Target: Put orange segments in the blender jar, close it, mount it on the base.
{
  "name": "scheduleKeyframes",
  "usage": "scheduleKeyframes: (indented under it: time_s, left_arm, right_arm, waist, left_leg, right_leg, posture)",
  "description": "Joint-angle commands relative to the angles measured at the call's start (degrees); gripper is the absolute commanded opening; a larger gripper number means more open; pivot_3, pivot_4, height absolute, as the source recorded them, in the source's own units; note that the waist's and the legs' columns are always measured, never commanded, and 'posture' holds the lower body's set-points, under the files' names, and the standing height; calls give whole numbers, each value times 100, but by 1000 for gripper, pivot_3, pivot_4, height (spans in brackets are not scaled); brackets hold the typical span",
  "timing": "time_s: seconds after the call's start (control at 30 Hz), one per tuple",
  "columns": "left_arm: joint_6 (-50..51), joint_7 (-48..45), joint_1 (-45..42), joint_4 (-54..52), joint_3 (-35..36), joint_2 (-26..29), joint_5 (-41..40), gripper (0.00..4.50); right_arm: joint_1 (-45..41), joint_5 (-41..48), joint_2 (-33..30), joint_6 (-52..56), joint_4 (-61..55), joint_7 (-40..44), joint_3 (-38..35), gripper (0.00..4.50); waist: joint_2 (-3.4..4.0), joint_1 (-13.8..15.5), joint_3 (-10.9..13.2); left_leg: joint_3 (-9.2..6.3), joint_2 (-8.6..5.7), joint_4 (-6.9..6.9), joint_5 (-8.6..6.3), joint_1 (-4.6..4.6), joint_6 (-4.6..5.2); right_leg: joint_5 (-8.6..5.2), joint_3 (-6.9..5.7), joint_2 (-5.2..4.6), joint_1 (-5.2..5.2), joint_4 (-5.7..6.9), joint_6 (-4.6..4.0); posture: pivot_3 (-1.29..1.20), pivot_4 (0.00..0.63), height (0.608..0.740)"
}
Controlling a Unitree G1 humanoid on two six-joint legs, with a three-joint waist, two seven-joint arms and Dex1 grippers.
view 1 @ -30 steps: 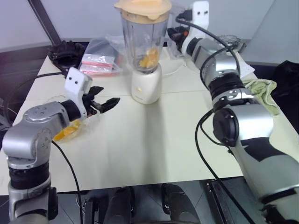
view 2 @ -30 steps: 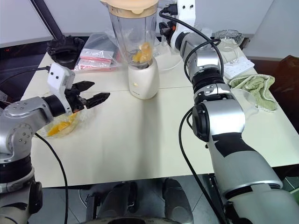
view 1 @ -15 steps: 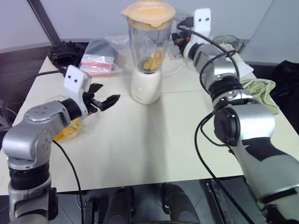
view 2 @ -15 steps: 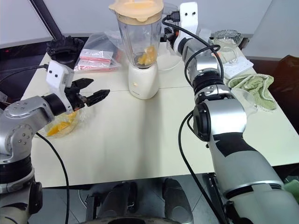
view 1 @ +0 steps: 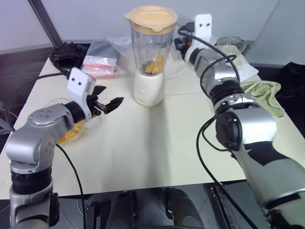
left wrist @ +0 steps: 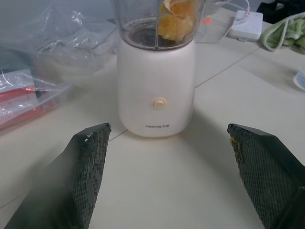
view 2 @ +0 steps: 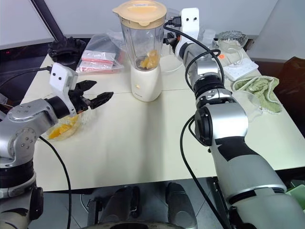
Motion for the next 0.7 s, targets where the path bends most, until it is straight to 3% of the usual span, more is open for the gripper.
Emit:
scheduleKeyframes:
  time_s: [0.03,0.07,0.3,0.53,0.7]
  left_arm:
    - [-155,32,-3,-21,29,22,-48,4112]
    - [-170,32,-2,-15,22,19,-49,4112]
    - [-380,71,-35,110,-37,-70,-42,4112]
    - [-277,84,-115,229,227,-243,-464,4112]
    - [-305,-154,546,-93,-151,-8,-444,4112]
  right_arm:
    - [71,13,3,39,-171,-84,-52,922]
    - [94,1,5,40,-188,-95,-45,922]
    - [263,-199,-102,-9,-430,-227,125,4289]
    - [1242,-384,-174,336,-2000,-115,460,4289]
    - [3990,128,-452,2070,-6567,486,580,4289]
  waist:
    - [0,-1,0]
    - [0,-1,0]
    - [-2,-14,-1]
    - [-2,8,-1]
    - [-2,57,-7]
  left_leg:
    - [0,0,0,0,3,0]
    - [0,0,1,0,7,0]
    - [1,-2,2,2,23,-2]
    - [-6,4,1,2,21,-2]
    - [-23,7,0,1,19,-1]
  right_leg:
    - [0,0,0,4,0,0]
    - [0,0,0,8,0,0]
    - [4,0,2,21,0,-5]
    - [4,-3,10,20,-1,-5]
    - [4,-3,3,21,-2,-3]
  posture:
    - [0,150,740]
    - [0,150,740]
    - [0,150,740]
    - [0,150,740]
    - [0,150,740]
